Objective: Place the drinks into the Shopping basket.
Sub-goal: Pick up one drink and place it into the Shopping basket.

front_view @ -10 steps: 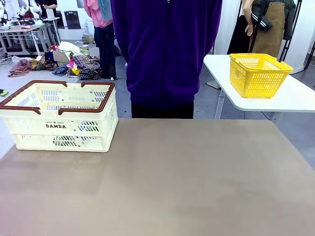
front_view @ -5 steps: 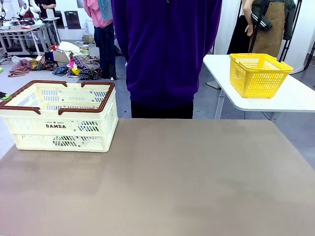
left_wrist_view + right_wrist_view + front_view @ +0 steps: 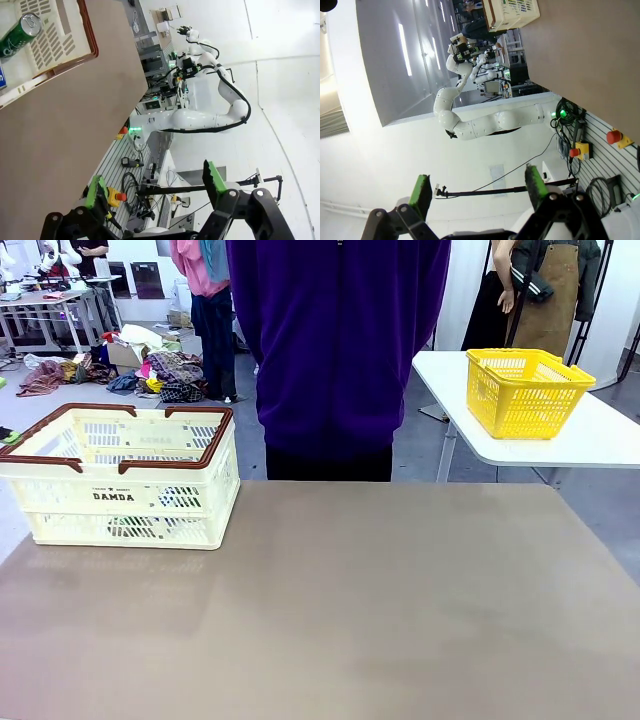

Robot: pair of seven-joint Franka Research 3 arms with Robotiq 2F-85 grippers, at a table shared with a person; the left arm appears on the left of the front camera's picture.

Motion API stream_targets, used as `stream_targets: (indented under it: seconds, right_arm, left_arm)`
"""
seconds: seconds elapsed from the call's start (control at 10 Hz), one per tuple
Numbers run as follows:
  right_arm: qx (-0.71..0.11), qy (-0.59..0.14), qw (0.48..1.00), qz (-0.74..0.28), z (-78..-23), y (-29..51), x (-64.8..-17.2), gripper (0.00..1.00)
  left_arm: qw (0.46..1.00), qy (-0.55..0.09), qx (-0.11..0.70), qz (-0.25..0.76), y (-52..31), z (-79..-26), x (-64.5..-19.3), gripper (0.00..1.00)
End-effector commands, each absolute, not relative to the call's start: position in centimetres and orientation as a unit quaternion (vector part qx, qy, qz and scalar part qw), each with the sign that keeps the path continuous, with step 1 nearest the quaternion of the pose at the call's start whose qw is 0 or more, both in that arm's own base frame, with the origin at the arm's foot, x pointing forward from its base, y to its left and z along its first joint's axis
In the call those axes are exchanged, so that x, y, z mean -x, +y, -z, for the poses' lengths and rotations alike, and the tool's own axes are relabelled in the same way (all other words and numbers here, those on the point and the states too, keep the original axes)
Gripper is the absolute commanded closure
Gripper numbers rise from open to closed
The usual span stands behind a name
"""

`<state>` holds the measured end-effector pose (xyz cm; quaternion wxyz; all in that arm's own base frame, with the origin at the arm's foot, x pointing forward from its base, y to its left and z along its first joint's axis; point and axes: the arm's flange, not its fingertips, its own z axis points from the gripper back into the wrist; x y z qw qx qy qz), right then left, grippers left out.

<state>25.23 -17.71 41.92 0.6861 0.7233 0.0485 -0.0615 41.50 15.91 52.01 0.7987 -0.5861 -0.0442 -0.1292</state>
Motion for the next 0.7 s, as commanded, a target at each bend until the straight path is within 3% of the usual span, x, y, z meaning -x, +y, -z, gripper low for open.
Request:
stream_targets:
  seconds: [0.0, 0.6]
  right_arm:
    - [-0.726, 0.055, 0.682, 0.068, -42.44, -17.65, -25.25, 0.00]
    - [-0.726, 0.055, 0.682, 0.068, -42.44, -17.65, -25.25, 0.00]
  left_arm:
    - [0.798, -0.047, 0.585, 0.137, 16.06, -52.17, -41.23, 0.00]
    - [0.798, -0.047, 0.585, 0.137, 16.06, -52.17, -41.23, 0.00]
